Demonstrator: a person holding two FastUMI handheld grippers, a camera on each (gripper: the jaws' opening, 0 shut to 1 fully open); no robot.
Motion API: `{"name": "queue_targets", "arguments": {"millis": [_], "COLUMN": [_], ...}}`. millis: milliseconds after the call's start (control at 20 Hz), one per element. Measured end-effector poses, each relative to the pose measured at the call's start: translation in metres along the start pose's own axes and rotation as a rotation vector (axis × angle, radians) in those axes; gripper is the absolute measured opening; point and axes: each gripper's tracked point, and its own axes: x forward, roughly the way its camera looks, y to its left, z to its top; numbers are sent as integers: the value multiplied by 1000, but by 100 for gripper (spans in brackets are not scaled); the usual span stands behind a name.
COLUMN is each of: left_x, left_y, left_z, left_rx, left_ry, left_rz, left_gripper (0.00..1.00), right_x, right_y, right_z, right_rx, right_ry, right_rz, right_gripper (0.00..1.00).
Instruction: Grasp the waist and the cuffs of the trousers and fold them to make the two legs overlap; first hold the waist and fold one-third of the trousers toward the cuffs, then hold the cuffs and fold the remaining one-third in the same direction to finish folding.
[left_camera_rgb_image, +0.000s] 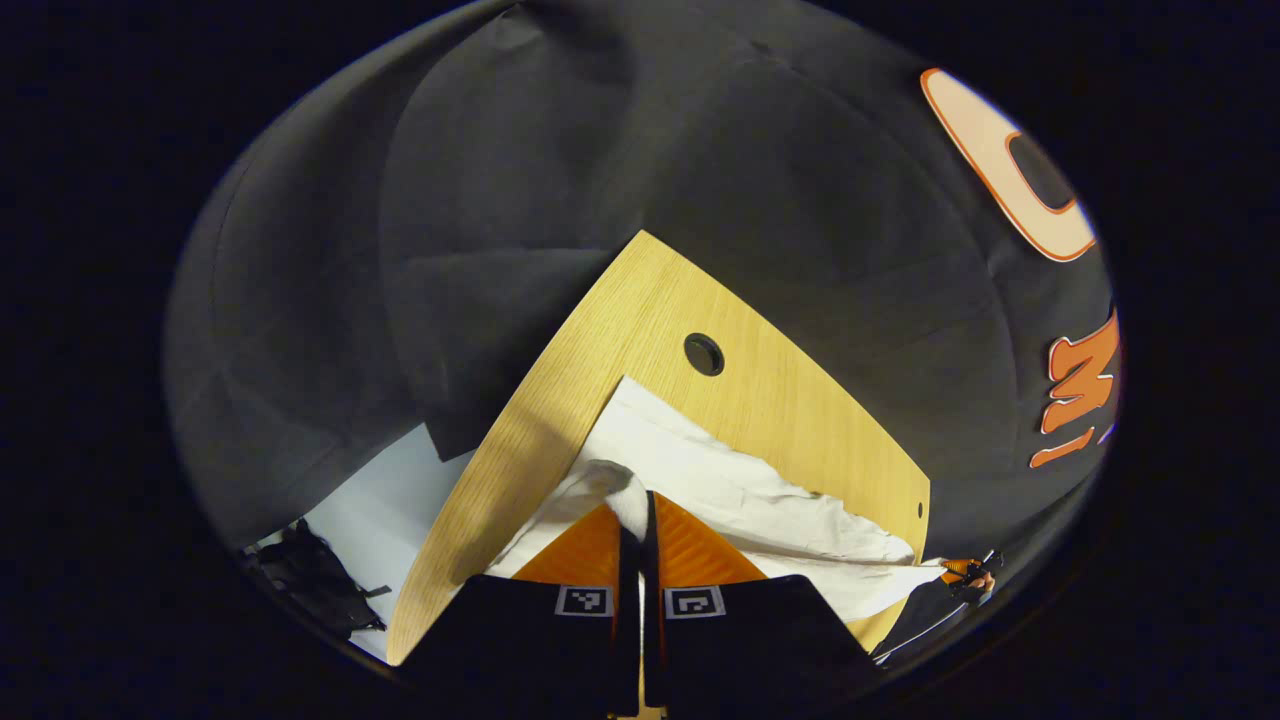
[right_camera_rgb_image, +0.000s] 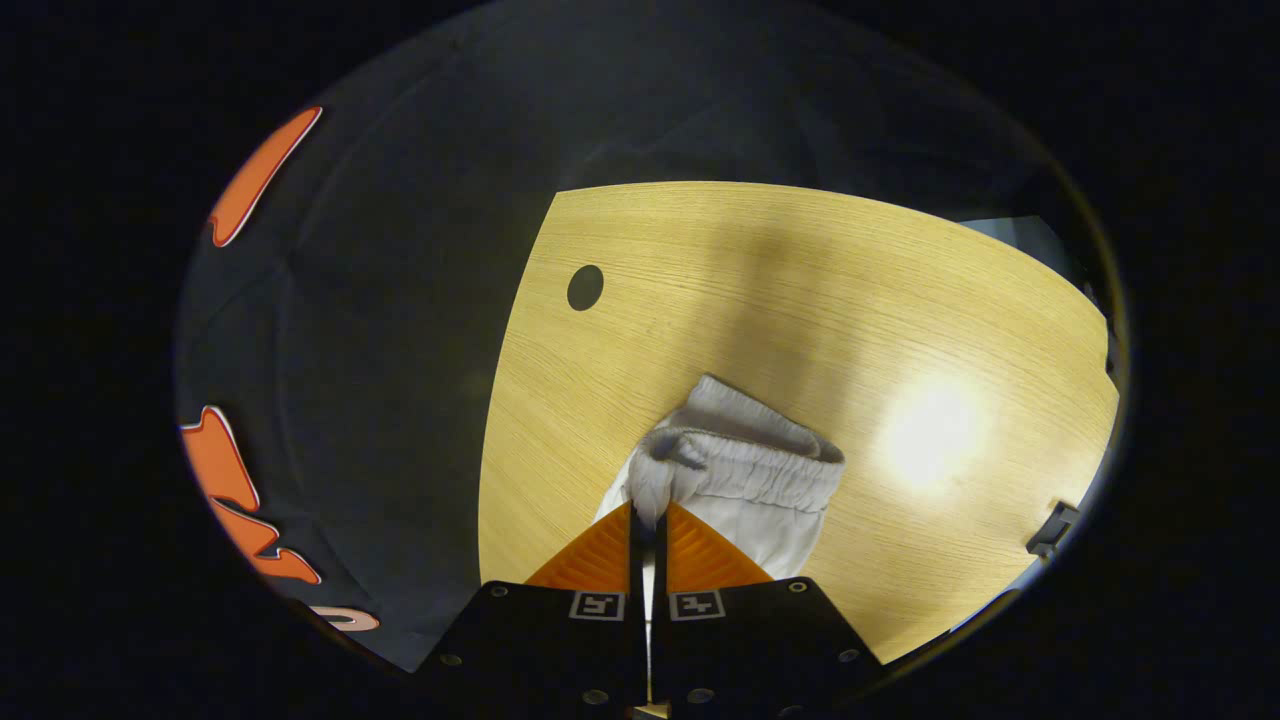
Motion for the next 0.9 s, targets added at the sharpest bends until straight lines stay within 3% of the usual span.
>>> {"name": "queue_targets", "arguments": {"millis": [100, 350, 450, 500, 550, 650, 700, 750, 900], "left_x": [-1, 28, 32, 31, 32, 23, 21, 12, 0], "left_y": [-4, 4, 5, 2, 4, 1, -3, -5, -14], "left_z": [19, 16, 15, 15, 14, 17, 16, 15, 3], "left_rx": [9, -4, 19, 24, 29, 29, 35, 43, 49], "left_ry": [-52, -51, -45, -35, -33, -44, -45, -37, -2], "left_rz": [-22, 47, 65, 65, 84, 80, 78, 91, 116], "left_gripper": [5, 6, 12, 24, 24, 43, 54, 65, 98], "right_x": [2, -3, -8, -10, -11, -24, -22, -19, -18], "right_y": [-18, -19, -19, -19, -21, -25, -29, -35, -52], "right_z": [-3, -17, -14, -12, -14, -9, -7, -2, 2], "right_rx": [16, 52, 64, 71, 62, 29, 3, -19, -113], "right_ry": [-6, 1, -16, -32, -46, -85, -100, -109, -146], "right_rz": [18, 27, 64, 94, 115, 147, 148, 144, 99], "right_gripper": [2, 2, 3, 4, 7, 21, 46, 40, 62]}}
